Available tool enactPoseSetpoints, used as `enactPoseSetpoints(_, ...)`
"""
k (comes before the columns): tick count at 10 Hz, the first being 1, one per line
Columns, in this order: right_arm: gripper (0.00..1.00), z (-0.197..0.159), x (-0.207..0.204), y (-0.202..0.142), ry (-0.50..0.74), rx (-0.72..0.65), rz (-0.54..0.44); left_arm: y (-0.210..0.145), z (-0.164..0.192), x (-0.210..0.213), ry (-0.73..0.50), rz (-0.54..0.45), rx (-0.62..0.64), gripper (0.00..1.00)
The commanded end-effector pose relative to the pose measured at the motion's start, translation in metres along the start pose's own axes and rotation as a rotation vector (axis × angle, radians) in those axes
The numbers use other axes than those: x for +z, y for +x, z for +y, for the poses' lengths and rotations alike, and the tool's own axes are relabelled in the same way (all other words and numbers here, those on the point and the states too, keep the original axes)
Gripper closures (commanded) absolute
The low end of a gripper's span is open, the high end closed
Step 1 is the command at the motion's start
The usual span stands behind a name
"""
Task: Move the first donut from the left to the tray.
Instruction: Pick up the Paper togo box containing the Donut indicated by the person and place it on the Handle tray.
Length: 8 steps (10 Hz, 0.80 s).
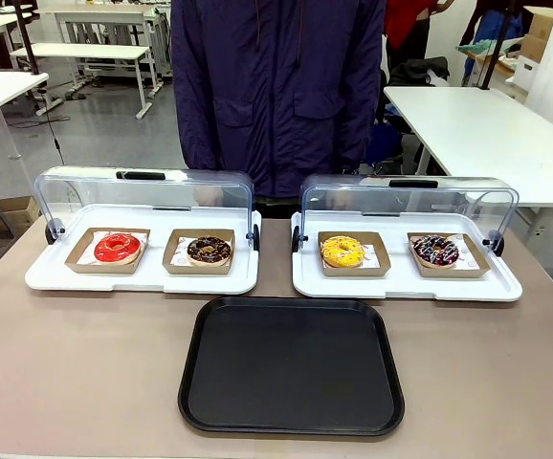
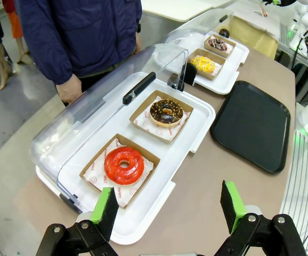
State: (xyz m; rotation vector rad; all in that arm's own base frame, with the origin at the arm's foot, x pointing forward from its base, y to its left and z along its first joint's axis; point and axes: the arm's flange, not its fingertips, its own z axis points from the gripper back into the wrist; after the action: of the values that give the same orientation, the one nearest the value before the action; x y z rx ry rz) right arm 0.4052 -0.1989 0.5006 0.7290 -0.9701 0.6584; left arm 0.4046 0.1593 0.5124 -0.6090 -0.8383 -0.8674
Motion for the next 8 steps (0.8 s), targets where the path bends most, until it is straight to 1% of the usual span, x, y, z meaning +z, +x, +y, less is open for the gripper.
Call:
enactPoseSetpoints(1,0.0,0.0022,-0.0017,0.0001,0.001,0.011,-0.018,0.0005,-0.0005,0.0005,-0.008,-0.007,-0.011,0.0)
enactPoseSetpoints(8,0.0,0.0022,-0.0017,0.0001,0.001,0.011,-0.018,0.0005,-0.0005,0.0005,-0.008,-0.007,-0.011,0.0)
